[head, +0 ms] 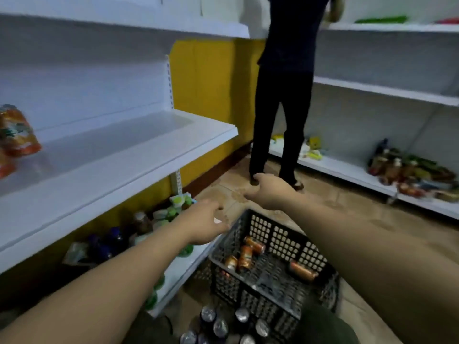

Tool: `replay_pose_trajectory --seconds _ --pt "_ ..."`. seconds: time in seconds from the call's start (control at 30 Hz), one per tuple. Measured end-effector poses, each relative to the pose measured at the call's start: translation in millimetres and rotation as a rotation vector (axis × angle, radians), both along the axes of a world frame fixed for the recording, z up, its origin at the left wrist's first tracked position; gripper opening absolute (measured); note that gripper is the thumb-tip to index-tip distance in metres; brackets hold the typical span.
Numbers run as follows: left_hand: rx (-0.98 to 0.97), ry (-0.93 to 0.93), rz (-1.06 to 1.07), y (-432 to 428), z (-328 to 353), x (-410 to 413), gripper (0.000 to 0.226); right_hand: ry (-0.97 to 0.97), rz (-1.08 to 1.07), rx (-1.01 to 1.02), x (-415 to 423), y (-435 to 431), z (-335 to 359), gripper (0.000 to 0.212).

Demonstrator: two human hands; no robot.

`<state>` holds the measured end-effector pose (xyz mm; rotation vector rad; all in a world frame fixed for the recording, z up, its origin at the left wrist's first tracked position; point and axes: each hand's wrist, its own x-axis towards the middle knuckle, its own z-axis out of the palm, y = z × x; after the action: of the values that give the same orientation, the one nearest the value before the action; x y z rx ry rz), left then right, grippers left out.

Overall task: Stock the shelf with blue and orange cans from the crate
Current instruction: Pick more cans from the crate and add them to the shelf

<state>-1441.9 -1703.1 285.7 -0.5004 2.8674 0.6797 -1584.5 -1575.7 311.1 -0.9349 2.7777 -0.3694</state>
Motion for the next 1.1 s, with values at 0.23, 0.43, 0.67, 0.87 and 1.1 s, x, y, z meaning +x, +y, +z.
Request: replay_pose_trajectory --seconds 0.23,0.43,0.67,0.87,1.1 --pt "0.067 -0.242 -0.166 56.9 -83.7 -73.7 0.062 -0.184 -0.207 0.081 -49.4 89.7 -73.6 0.073" --pt "0.128 -0.404 -0.126 58.5 -168.1 -129.6 0.073 -0.382 -0.261 0.132 -97.6 98.0 -151.0 0.065" --pt "0.356 -0.410 0.093 18.8 -263.9 -199.3 0.044 -0.560 -0.273 0.139 -169.3 58.4 -262.5 0.060" --pt "0.411 -0.480 0.162 -16.5 -363.0 -252.3 0.059 -0.762 -0.330 0.090 -215.6 14.9 -379.6 0.047" --pt "0.342 -0.562 0.157 -40.9 -462.8 -273.2 0.085 -0.947 -0.381 0.103 -221.6 -34.7 -504.5 0.055"
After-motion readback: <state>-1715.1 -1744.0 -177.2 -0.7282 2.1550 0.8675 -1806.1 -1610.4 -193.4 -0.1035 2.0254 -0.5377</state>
